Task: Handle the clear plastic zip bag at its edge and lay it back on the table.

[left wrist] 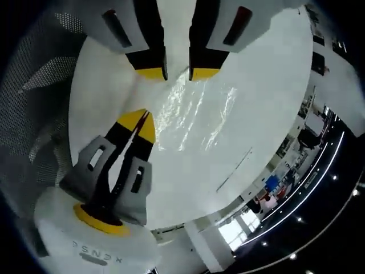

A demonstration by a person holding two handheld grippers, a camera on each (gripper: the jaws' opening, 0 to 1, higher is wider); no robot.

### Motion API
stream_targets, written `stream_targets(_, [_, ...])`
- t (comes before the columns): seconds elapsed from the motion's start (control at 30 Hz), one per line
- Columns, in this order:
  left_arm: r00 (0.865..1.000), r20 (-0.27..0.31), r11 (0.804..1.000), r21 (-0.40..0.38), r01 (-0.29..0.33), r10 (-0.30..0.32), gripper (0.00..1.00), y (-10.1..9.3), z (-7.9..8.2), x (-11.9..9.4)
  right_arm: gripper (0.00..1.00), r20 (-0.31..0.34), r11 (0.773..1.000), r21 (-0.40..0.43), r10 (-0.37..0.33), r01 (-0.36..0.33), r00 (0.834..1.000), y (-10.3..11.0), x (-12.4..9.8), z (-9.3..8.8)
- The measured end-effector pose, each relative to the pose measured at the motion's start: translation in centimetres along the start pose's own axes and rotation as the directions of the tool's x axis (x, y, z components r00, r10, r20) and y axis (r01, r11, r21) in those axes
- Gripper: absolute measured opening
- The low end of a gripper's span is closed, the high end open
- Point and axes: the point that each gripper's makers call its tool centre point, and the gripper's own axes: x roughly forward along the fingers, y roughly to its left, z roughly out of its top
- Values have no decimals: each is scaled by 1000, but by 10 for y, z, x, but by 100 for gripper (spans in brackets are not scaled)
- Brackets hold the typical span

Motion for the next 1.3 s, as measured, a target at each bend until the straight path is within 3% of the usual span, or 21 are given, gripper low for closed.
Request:
stream_targets(0.2, [1000,-9,999,-20,28,-28,0,-6,-4,1,0,5,1000,23,-15,14,1000,-5,0,-3])
stream_targets(0.4, [999,-1,998,-58,38,-38,0,-8,-6,0,4,12,999,48,-27,26,1000,-8,-1,-3])
stream_targets(0.6, [999,2,997,-59,42,-42,0,-7,-5,-2,16,125,998,58,-11,4,992,-5,-9,18])
stream_targets(0.83, [999,4,998,-49,49,-49,0,-6,-5,0,15,173,998,64,-14,3,985,-11,-11,34])
stream_targets(1.3, [998,7,998,-31,56,-56,0,-9,-4,-2,12,176,999,6,35,-36,984,-2,-7,46])
